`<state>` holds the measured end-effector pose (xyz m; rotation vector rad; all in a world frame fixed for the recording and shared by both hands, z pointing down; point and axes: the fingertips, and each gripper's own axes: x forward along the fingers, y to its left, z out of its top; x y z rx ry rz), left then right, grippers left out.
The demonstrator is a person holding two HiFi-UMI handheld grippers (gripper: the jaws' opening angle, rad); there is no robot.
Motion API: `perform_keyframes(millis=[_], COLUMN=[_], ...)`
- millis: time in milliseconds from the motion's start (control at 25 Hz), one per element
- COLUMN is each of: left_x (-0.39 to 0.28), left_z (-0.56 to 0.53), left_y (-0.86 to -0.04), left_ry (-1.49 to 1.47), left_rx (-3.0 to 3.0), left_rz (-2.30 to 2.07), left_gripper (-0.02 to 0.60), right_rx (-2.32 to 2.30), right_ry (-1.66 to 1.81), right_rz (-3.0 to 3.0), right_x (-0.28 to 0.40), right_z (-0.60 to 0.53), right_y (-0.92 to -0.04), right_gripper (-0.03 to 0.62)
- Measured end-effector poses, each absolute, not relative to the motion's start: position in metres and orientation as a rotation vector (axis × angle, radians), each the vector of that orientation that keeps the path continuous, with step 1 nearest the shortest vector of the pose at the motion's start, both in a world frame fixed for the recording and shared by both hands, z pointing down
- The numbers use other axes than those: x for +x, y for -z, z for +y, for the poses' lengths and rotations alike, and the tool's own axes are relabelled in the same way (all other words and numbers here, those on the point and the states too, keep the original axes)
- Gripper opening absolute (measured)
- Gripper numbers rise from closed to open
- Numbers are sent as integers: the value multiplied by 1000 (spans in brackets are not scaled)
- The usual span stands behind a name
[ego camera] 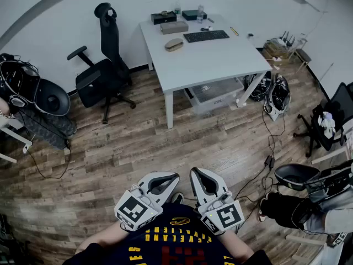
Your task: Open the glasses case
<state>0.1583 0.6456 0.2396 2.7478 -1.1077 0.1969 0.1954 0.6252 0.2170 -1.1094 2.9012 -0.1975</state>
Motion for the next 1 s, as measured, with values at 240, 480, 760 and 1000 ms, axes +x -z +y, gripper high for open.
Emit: perform_keyframes(millis=[240,480,760,1000], left_x=[167,167,158,135], left_z=[646,637,616,587], left_y=[-235,-236,-235,-224], left_ry=[-195,-196,-203,-160], left_rx=[2762,2759,2743,2698], left_rz=[-1103,-1096,-1085,-1078], left_gripper=[15,15,15,15], right_rx=[-1102,-1086,-1102,-1138], right_ry=[192,198,218,232], right_rz=[2899,2888,2900,2911], right_x=[202,200,191,174], right_z=[625,619,597,567], right_y=[-212,-211,-210,-203], right_gripper=[23,25,25,25])
